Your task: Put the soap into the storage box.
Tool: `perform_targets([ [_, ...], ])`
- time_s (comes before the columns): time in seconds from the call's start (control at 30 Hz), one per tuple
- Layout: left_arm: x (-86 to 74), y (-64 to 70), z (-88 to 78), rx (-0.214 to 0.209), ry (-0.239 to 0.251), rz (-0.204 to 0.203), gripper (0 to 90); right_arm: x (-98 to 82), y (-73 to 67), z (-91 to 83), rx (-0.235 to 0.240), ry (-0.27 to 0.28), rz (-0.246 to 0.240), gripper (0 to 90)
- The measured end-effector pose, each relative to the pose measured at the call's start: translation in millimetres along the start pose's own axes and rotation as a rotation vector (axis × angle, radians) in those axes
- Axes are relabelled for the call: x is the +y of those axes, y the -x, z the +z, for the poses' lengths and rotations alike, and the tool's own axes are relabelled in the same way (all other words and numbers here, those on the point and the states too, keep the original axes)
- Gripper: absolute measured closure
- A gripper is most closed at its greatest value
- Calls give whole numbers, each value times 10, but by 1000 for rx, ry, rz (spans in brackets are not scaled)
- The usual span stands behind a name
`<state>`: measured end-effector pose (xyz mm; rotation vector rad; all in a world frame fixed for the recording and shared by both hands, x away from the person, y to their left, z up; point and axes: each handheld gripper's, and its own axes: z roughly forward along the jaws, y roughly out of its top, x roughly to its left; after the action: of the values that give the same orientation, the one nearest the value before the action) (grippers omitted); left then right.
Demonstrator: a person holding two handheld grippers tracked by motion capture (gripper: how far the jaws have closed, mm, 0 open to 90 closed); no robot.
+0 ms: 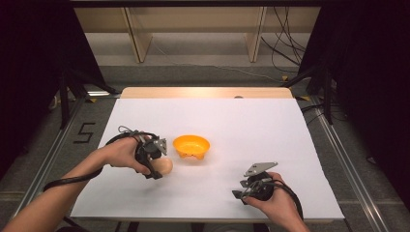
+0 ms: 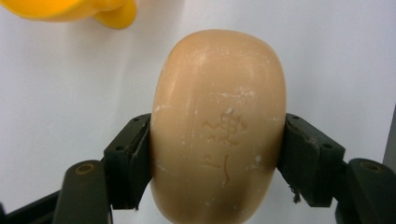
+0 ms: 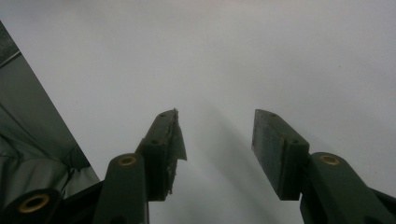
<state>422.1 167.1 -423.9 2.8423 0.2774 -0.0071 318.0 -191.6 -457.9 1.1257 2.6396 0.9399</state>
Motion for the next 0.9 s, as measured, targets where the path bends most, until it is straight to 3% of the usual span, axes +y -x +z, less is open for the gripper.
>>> perform_targets([
  [0.17, 24, -16, -37, 3, 6, 3, 312, 2, -18, -14, 10, -6, 30, 516],
  [0.9, 138, -71, -124, 18, 28, 20, 313, -5, -7, -22, -6, 7, 12, 509],
])
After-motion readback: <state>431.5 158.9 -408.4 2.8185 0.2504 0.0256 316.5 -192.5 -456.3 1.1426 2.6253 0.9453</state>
